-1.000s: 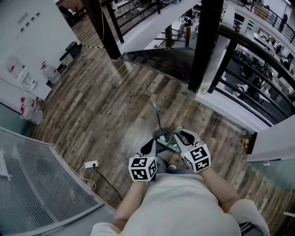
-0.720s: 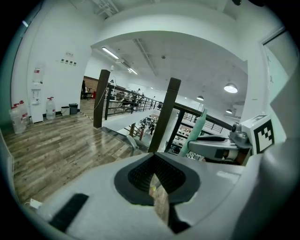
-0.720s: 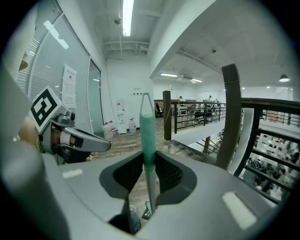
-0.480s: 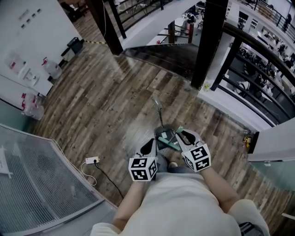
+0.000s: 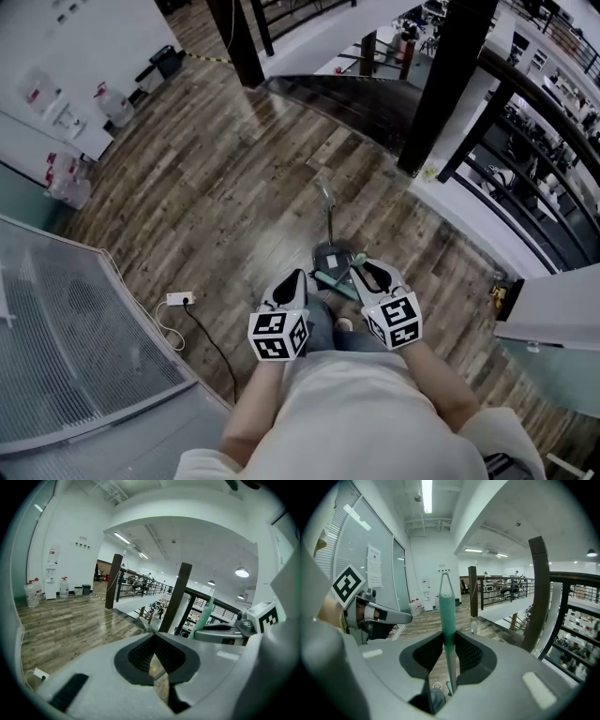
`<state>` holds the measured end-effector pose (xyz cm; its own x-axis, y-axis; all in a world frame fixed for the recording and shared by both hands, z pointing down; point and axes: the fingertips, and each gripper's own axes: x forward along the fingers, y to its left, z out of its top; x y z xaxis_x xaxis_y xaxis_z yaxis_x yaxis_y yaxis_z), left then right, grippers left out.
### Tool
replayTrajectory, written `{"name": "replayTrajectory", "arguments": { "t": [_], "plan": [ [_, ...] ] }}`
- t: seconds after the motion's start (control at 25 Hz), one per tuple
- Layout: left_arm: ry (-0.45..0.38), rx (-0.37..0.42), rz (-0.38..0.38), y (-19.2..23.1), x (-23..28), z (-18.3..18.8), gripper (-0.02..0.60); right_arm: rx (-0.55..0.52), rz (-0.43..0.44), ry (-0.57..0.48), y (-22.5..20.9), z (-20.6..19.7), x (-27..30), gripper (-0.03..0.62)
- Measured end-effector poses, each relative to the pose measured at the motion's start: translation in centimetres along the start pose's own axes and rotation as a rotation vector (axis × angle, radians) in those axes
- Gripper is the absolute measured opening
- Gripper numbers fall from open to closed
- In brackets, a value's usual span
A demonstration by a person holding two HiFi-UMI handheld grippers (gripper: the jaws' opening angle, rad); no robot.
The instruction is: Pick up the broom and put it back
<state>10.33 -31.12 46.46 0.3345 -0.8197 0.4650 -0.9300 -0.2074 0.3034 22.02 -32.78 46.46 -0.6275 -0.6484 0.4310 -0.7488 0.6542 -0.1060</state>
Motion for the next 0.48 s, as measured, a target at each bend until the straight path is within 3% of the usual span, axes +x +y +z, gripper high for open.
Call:
{"name": "replayTrajectory", "arguments": {
  "t": [0.48],
  "plan": [
    [-0.030, -0.077, 0.134, 2.2, -4.7, -2.0, 0.003, -0.065, 0.171, 0.016, 5.4, 0.3, 0.8, 0.091]
  ]
}}
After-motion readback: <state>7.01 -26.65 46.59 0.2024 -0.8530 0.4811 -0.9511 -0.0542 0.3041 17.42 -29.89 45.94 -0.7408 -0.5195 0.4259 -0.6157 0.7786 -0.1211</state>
